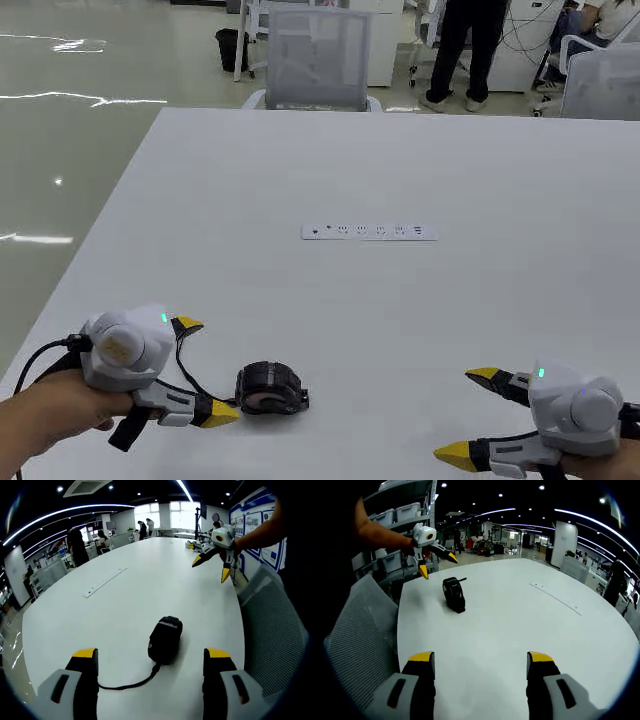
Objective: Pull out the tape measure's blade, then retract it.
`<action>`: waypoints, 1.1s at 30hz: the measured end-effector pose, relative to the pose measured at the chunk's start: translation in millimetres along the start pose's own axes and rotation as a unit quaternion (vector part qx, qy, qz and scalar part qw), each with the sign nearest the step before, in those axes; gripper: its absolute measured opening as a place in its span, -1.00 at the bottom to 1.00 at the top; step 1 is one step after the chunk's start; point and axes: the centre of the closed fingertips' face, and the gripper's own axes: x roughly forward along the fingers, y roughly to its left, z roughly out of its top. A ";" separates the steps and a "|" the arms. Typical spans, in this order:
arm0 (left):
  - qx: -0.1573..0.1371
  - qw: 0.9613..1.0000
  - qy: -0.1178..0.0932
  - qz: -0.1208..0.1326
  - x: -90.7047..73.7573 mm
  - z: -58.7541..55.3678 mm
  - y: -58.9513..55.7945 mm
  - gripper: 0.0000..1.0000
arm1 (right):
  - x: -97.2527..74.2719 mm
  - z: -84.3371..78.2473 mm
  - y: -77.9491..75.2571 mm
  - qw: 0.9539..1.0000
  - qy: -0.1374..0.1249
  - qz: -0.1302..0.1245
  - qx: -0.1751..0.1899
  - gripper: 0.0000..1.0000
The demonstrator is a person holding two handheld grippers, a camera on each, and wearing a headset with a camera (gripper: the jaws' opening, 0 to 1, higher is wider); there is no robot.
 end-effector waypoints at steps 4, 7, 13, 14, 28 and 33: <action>0.013 1.000 0.004 -0.012 7.9 5.4 -1.7 0.65 | 15.1 11.3 2.1 1.000 0.000 0.012 -0.015 0.48; 0.032 0.999 0.011 -0.025 14.1 7.1 -5.0 0.56 | 25.8 17.2 7.2 0.999 0.005 0.029 -0.031 0.43; 0.056 0.997 0.025 -0.047 26.5 8.6 -10.8 0.49 | 43.1 29.1 14.4 0.997 0.014 0.054 -0.056 0.34; 0.059 0.997 0.026 -0.052 28.8 9.7 -11.6 0.46 | 47.2 31.1 15.2 0.996 0.016 0.059 -0.060 0.33; 0.078 0.992 0.051 -0.087 46.6 6.6 -22.2 0.21 | 94.5 49.5 32.9 0.986 0.042 0.124 -0.100 0.14; 0.085 0.991 0.057 -0.091 50.1 7.1 -23.6 0.18 | 109.3 53.1 37.3 0.983 0.047 0.136 -0.110 0.09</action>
